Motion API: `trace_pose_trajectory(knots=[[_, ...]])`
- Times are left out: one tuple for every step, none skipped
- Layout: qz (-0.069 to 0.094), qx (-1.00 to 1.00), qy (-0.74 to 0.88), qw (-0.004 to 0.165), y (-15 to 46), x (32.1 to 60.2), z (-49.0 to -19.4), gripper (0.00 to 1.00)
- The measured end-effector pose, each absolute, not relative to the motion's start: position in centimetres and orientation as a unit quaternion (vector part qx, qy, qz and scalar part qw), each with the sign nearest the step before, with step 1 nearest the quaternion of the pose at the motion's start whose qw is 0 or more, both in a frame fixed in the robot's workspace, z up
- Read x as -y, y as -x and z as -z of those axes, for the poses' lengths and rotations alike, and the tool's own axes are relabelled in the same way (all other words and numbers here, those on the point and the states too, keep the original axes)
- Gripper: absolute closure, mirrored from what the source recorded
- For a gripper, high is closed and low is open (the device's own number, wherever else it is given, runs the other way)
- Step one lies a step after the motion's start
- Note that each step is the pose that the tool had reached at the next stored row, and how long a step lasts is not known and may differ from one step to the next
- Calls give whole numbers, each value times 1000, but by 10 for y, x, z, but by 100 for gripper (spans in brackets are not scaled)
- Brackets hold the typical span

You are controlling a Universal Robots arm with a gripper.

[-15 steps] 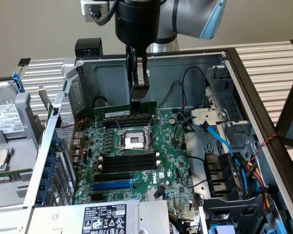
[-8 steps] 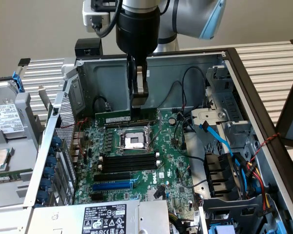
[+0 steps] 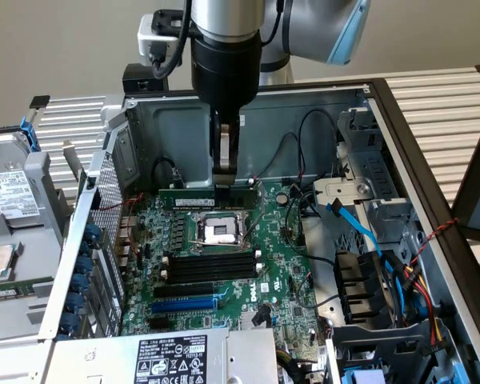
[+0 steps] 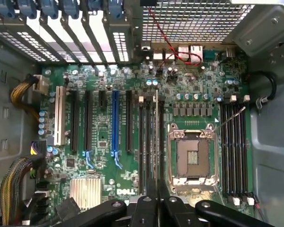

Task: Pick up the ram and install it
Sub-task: 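Pick up the ram and move it above insertion slot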

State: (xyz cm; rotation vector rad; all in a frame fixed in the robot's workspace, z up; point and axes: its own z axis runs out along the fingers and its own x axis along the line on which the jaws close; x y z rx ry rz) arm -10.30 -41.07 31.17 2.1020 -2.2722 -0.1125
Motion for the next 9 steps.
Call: trace_pose_trajectory(knots=[[36,739,-673,22,103,411,-310,87],[37,743,-668,22,103,411,-308,87],[37,745,-665,21,103,411,-306,87],[37,747,-663,21,103,411,-304,87],[37,748,-663,21,103,411,-303,87],[36,748,-663,21,103,411,-301,87],[36,748,-663,20,103,411,-299,87],[35,748,-663,20,103,411,-298,87],[35,748,-663,20,103,411,-296,87]])
